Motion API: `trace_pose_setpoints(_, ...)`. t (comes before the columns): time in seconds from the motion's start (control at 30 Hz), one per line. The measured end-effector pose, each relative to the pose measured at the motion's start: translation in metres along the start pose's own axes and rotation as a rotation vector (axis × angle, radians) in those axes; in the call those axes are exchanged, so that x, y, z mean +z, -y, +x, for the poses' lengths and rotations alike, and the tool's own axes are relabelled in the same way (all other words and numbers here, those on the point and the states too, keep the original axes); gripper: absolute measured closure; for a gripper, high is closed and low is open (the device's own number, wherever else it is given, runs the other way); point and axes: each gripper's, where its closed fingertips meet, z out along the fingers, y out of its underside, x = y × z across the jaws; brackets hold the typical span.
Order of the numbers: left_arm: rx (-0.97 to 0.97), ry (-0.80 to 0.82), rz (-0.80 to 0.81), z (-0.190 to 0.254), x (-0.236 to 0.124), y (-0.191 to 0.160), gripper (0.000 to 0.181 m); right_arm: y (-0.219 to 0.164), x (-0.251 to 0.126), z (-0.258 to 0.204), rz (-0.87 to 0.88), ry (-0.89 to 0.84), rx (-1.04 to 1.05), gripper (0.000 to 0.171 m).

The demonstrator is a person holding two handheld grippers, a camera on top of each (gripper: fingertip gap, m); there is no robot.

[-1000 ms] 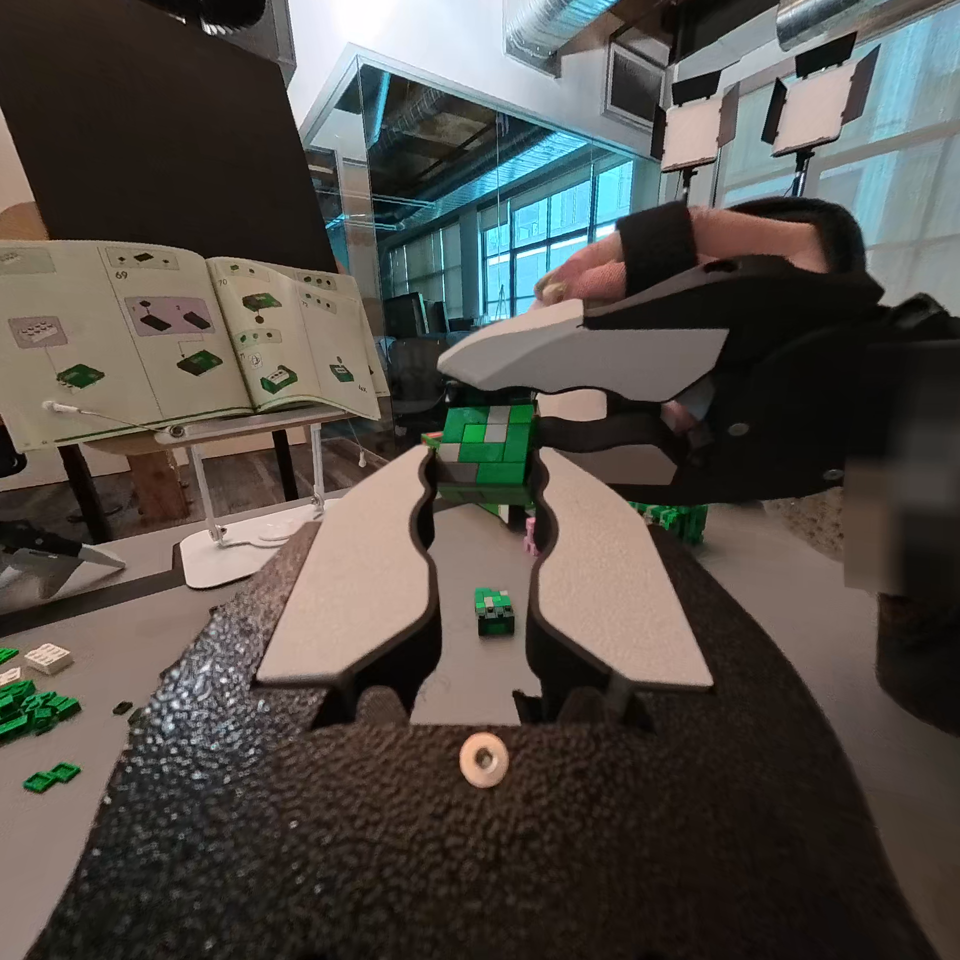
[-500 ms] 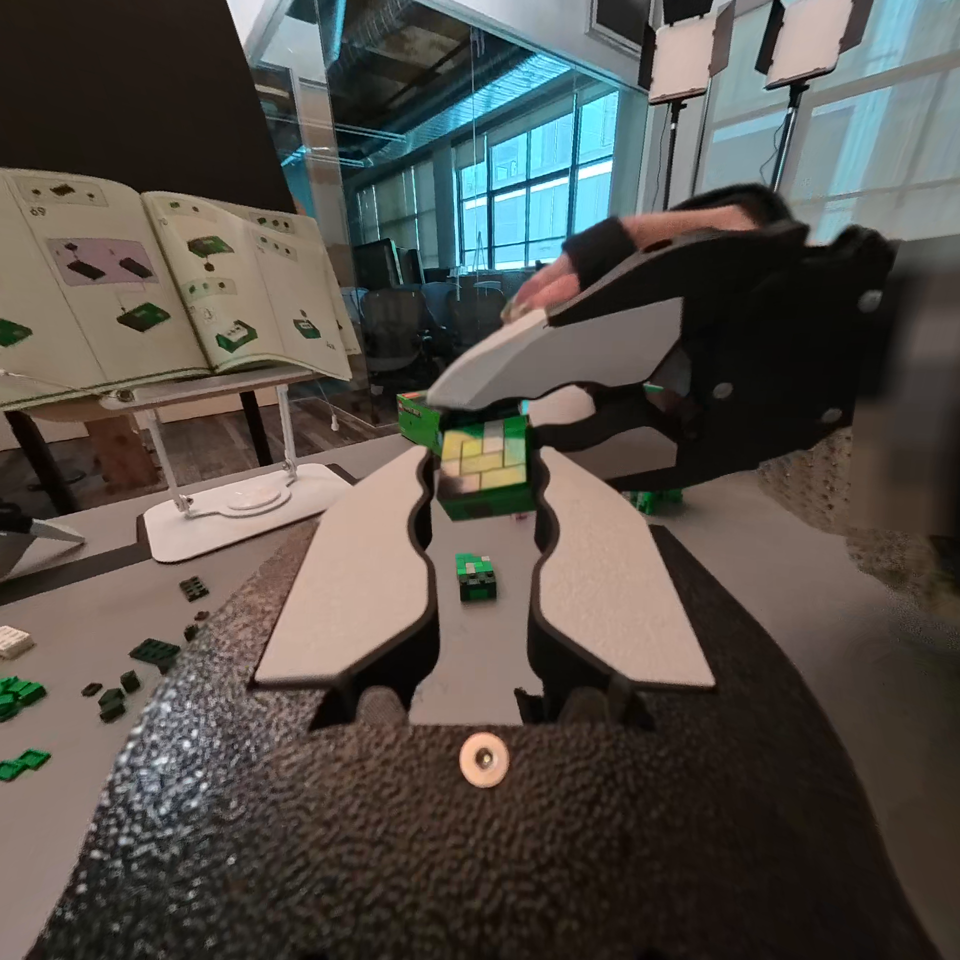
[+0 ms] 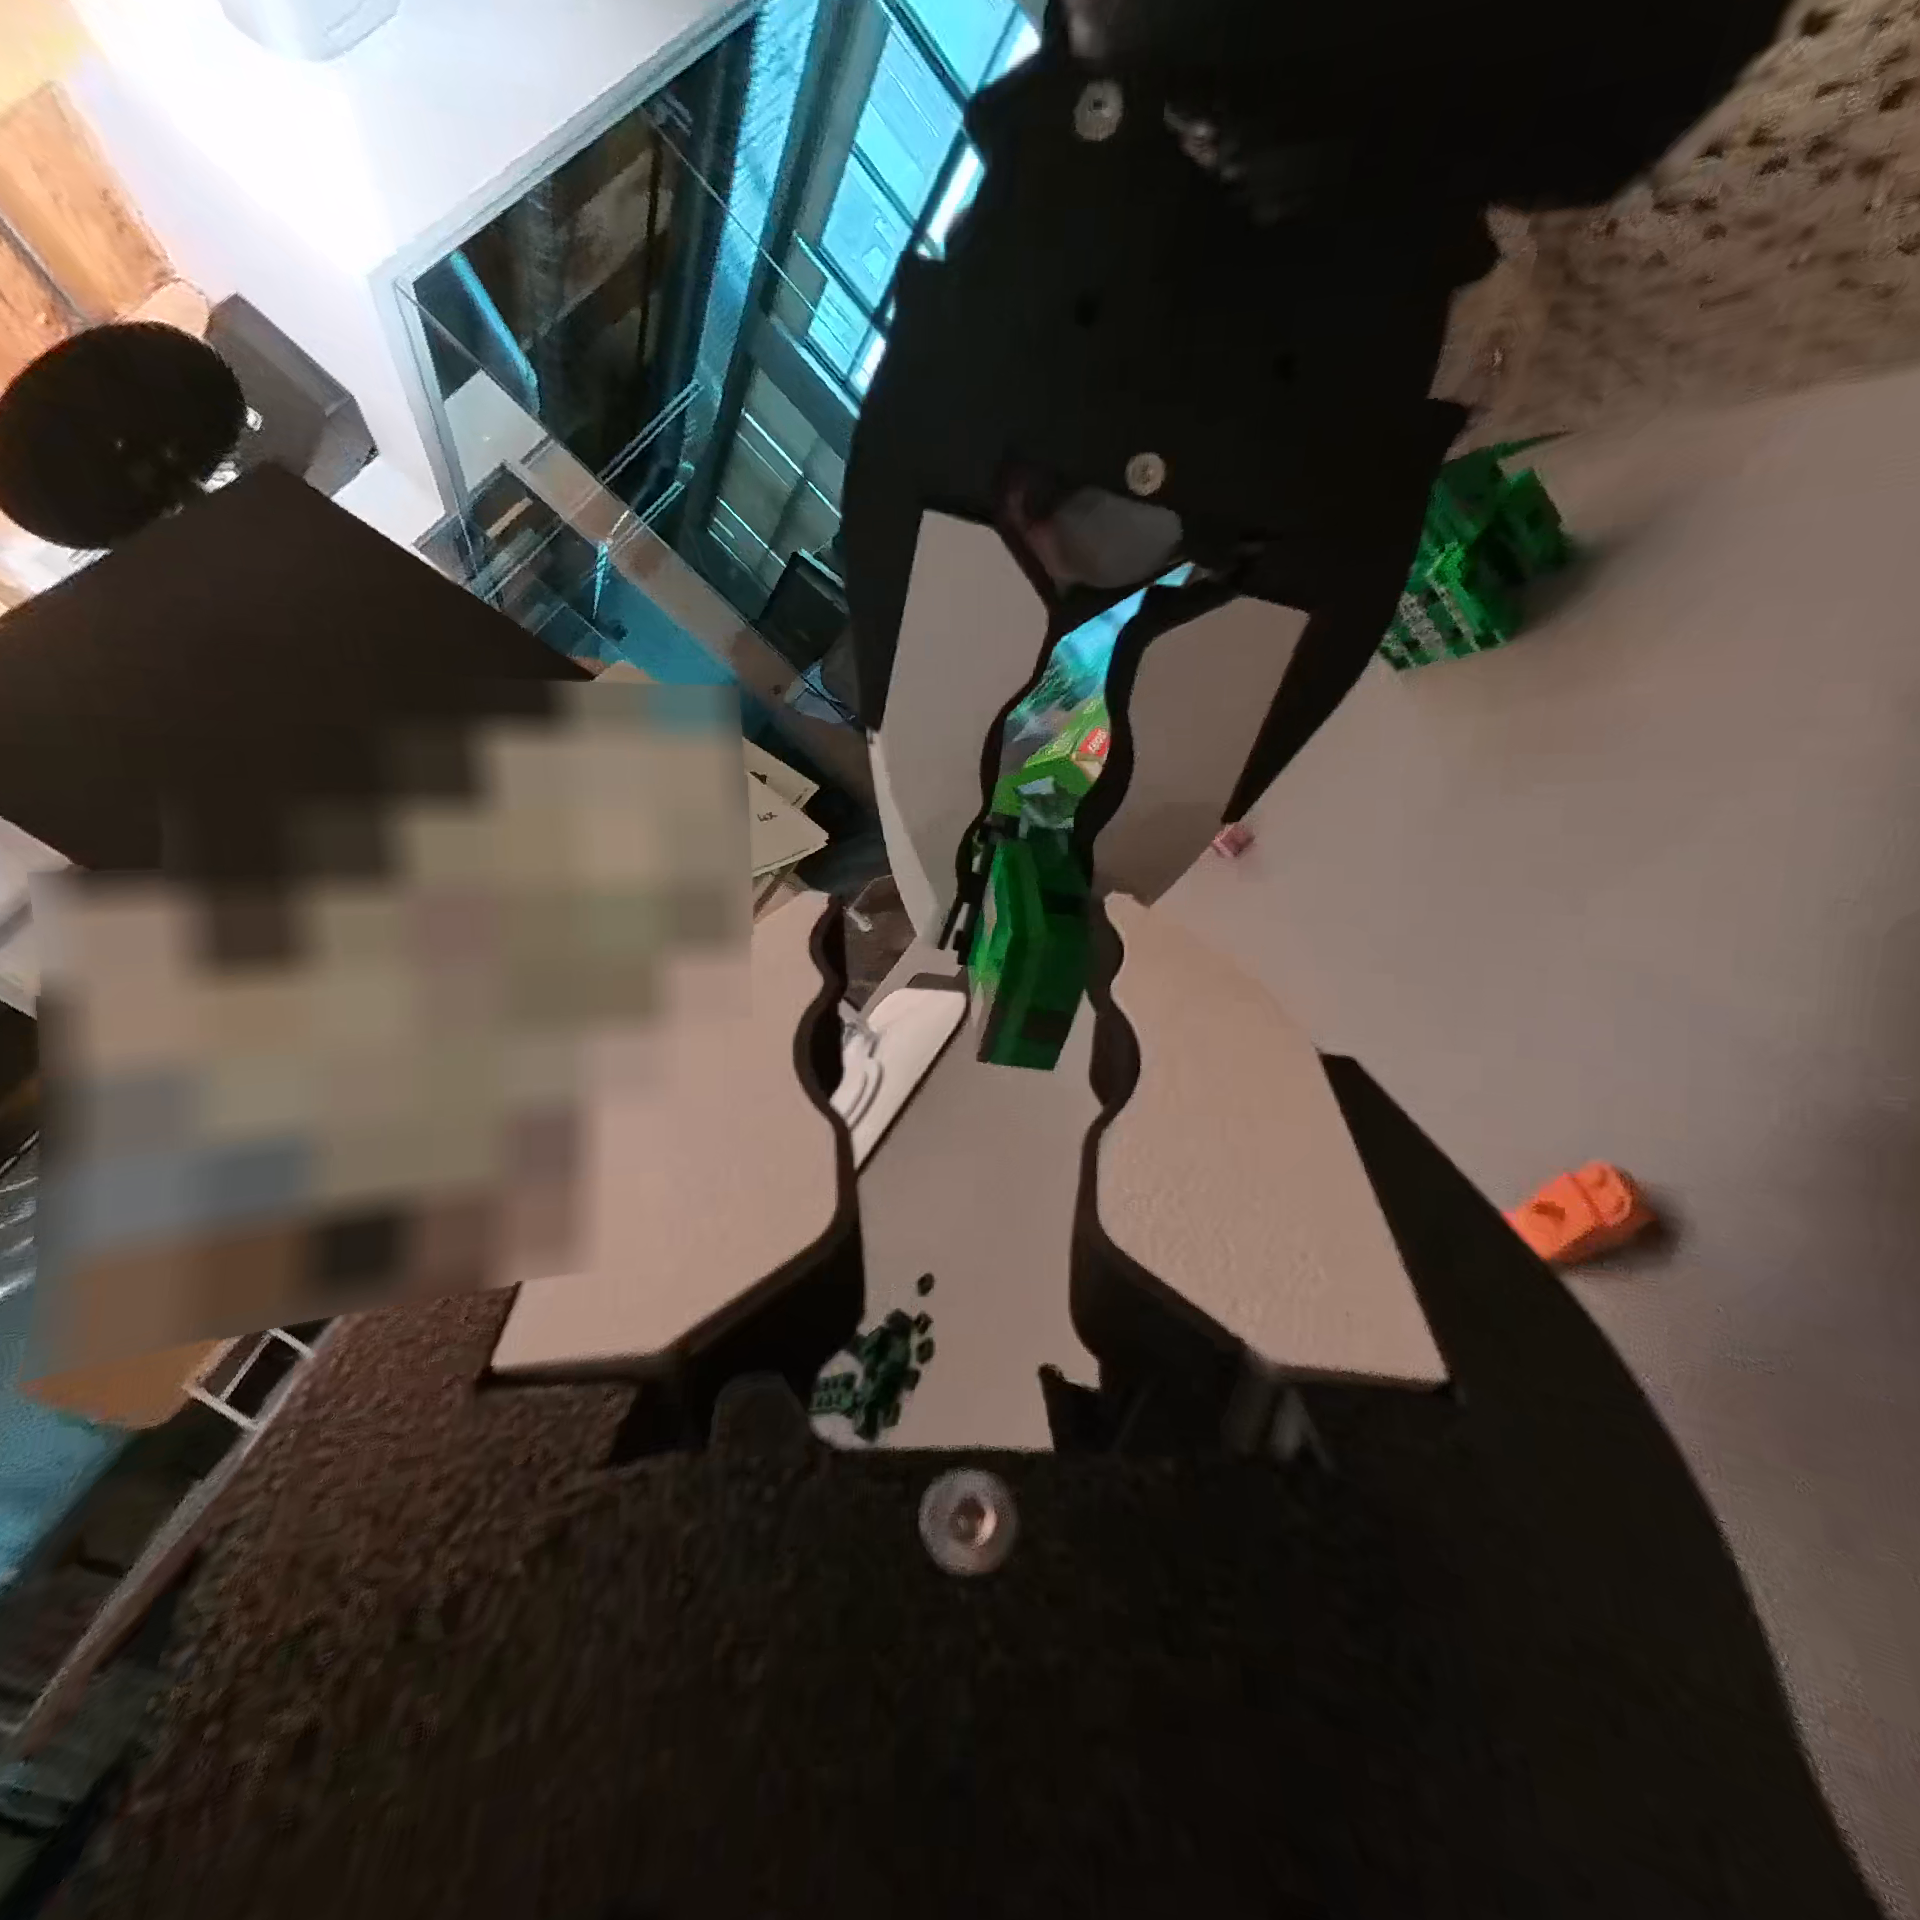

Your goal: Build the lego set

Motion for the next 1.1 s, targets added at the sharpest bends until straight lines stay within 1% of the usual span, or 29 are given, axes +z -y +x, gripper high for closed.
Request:
trace_pose_setpoints(0.13,0.042,-0.053,-0.027,0.005,-0.003,-0.002,0.14,0.001,0.001,-0.004,0.006,0.027,0.019,0.15)
trace_pose_setpoints(0.27,0.126,-0.082,-0.102,0.005,-0.008,-0.014,0.139,-0.006,0.002,-0.006,-0.018,0.042,0.028,0.15)
trace_pose_setpoints(0.37,0.141,-0.116,-0.109,0.012,-0.007,-0.016,0.138,-0.004,0.001,-0.009,-0.002,0.066,0.053,0.15)
trace_pose_setpoints(0.47,0.226,-0.099,-0.136,0.016,-0.001,-0.02,0.139,0.001,0.001,-0.011,0.005,0.083,0.049,0.15)
trace_pose_setpoints(0.53,0.282,-0.073,-0.147,0.017,0.003,-0.02,0.143,0.004,0.001,-0.013,0.011,0.094,0.05,0.15)
trace_pose_setpoints(0.63,0.338,-0.047,-0.158,0.018,0.005,-0.02,0.159,0.005,0.0,-0.012,0.006,0.09,0.054,0.15)
trace_pose_setpoints(0.7,0.337,-0.04,-0.155,0.019,0.006,-0.02,0.16,0.004,-0.001,-0.011,-0.007,0.086,0.045,0.15)
trace_pose_setpoints(0.9,0.231,-0.07,-0.184,0.019,0.006,-0.021,0.163,0.003,-0.001,-0.01,-0.057,0.053,-0.019,0.15)
trace_pose_setpoints(1.1,0.193,-0.036,-0.211,0.012,0.006,-0.023,0.163,0.002,-0.003,-0.003,-0.092,-0.009,-0.065,0.149)
